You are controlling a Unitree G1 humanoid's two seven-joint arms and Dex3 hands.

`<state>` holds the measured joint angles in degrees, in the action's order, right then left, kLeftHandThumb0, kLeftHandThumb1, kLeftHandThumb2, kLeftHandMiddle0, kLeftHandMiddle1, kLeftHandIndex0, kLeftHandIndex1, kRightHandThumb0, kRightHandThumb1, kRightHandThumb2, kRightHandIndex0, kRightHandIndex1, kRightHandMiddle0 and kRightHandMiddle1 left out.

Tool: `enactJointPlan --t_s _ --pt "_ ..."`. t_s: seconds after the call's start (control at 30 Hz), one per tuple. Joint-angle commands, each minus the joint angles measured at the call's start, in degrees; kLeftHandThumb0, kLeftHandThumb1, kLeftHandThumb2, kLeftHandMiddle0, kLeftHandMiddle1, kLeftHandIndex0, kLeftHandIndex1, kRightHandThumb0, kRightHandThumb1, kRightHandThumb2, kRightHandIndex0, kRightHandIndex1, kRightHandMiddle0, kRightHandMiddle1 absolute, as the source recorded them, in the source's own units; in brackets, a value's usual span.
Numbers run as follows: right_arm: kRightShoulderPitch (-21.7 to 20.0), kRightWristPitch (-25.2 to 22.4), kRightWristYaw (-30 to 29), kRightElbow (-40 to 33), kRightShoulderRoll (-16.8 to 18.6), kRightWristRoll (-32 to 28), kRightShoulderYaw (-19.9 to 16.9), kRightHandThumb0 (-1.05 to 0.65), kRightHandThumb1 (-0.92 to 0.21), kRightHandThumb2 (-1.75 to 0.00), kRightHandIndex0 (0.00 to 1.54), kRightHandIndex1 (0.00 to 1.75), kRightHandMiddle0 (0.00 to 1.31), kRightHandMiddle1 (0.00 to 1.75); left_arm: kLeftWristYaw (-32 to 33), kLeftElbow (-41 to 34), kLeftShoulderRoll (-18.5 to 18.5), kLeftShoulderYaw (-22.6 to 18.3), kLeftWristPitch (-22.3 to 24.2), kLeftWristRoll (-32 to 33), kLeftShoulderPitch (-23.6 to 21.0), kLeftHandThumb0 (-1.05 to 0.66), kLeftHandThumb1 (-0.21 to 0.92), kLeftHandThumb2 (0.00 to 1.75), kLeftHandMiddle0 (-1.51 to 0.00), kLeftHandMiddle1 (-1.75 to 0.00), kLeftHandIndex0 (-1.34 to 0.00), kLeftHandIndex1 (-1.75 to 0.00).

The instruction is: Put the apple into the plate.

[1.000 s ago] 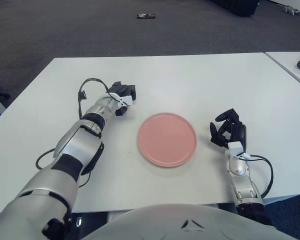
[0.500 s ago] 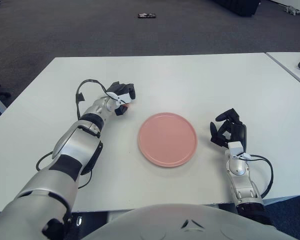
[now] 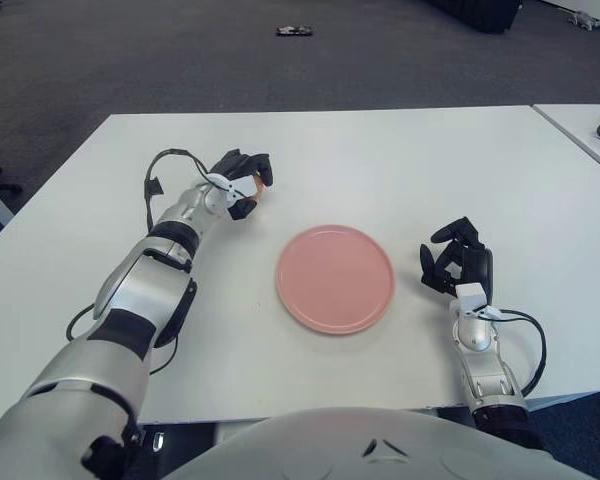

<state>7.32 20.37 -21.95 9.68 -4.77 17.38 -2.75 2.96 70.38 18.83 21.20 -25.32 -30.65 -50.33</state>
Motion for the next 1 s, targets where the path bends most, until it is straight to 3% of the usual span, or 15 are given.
enactJointPlan --t_s 0.0,0.8,0.97 --pt "-0.94 0.13 -0.10 0.19 0.05 -0.11 -0.29 -0.43 -0.49 -1.11 0.87 1.74 0.48 1.75 0.15 -3.06 1.32 -0.52 -1.49 0.40 -1.40 0.00 -0.06 1.69 -0.96 -1.57 -0.67 -1.75" --pt "-1.03 0.63 -0.12 0.57 -0.01 0.29 0.15 -0.43 -0.48 -1.12 0.87 1.75 0.48 1.75 -2.46 -22.90 3.17 -2.44 -9.47 3.65 7.59 0.00 -0.07 1.69 -0.96 -1.56 -0.67 -1.75" --pt "-1.04 0.98 -0.34 0.79 0.01 0.42 0.23 -0.43 -0.49 -1.11 0.88 1.75 0.48 1.75 -4.27 -33.60 3.12 -2.23 -10.80 4.48 13.13 0.00 -0.07 1.69 -0.97 -1.56 -0.67 -1.75"
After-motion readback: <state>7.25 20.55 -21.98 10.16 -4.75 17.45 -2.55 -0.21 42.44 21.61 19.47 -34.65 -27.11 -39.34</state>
